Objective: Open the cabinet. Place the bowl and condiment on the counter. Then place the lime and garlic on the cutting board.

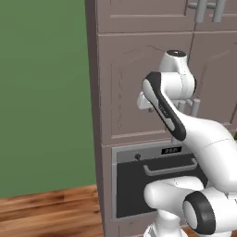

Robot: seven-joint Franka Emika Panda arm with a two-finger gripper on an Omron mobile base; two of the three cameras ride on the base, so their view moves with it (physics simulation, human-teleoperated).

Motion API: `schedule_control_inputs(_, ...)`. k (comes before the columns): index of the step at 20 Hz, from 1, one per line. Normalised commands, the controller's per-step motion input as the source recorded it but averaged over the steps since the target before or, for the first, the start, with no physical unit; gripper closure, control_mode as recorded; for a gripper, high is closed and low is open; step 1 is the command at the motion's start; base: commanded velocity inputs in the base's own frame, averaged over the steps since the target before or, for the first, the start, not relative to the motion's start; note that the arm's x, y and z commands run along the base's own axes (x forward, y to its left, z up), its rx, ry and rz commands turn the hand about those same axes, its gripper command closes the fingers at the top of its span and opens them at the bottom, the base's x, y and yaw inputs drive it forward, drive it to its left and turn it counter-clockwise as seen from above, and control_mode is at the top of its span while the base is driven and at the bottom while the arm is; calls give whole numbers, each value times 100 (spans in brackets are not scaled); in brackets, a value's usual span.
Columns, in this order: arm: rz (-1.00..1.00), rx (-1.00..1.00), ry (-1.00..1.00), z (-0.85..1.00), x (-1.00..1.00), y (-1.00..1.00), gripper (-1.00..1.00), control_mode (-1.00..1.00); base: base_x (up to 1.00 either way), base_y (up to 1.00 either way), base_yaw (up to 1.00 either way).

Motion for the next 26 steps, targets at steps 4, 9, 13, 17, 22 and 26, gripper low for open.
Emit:
schedule_control_inputs(4, 0, 0, 0, 0, 0, 0, -100, 100, -5, 0, 0)
schedule_control_inputs(9, 0, 0, 0, 0, 0, 0, -100, 100, -50, -26, -10)
schedule_control_inputs(13, 0, 0, 0, 0, 0, 0, -100, 100, -49, -30, -8)
schedule_control_inputs(17, 0, 0, 0, 0, 0, 0, -100, 100, -35, -32, -6)
schedule_control_inputs(22, 0, 0, 0, 0, 0, 0, -100, 100, -16, -38, -2)
schedule_control_inputs(26, 0, 0, 0, 0, 0, 0, -100, 100, 0, -40, 0)
